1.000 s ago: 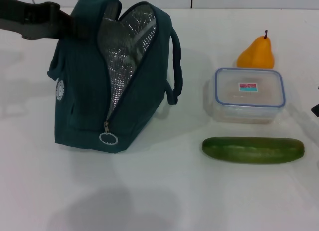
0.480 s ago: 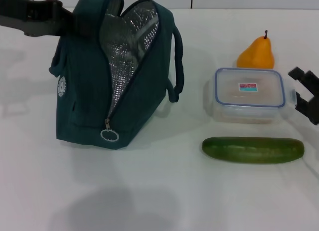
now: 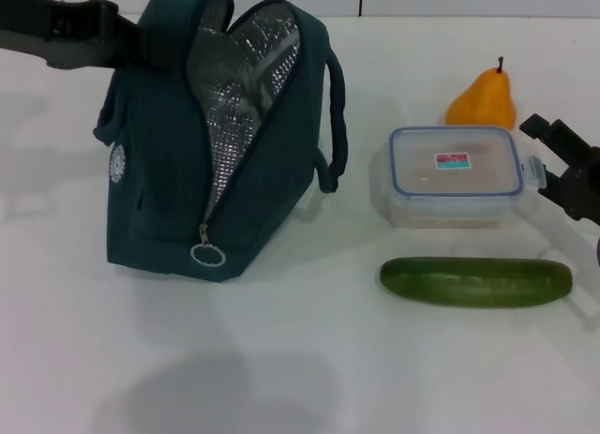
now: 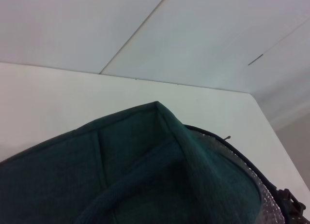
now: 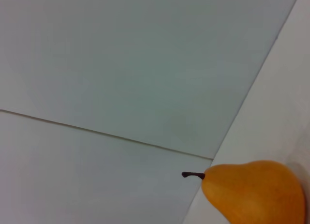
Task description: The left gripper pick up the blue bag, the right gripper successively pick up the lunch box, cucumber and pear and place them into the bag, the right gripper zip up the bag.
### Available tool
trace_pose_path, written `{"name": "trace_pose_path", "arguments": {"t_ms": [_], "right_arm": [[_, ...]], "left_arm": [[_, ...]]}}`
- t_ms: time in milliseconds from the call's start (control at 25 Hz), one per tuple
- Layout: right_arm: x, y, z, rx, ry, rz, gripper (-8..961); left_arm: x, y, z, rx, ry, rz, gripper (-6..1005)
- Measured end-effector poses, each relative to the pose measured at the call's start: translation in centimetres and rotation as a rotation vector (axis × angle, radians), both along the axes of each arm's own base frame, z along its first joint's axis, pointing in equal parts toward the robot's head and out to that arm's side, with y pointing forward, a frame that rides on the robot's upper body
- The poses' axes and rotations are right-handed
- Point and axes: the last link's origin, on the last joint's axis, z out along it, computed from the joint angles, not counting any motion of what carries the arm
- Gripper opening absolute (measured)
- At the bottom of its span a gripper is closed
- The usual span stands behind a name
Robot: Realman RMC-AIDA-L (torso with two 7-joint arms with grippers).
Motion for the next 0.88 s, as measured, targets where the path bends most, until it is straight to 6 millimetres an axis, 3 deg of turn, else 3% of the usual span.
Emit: {"name": "trace_pose_path", "arguments": {"t_ms": [880], "right_arm": [[-1.0,1.3,-0.3,-0.023,-0.028,0.025,858]], "left_arm": [[0.1,0.0,-0.1,0.000,0.004,-0.014,43]]}}
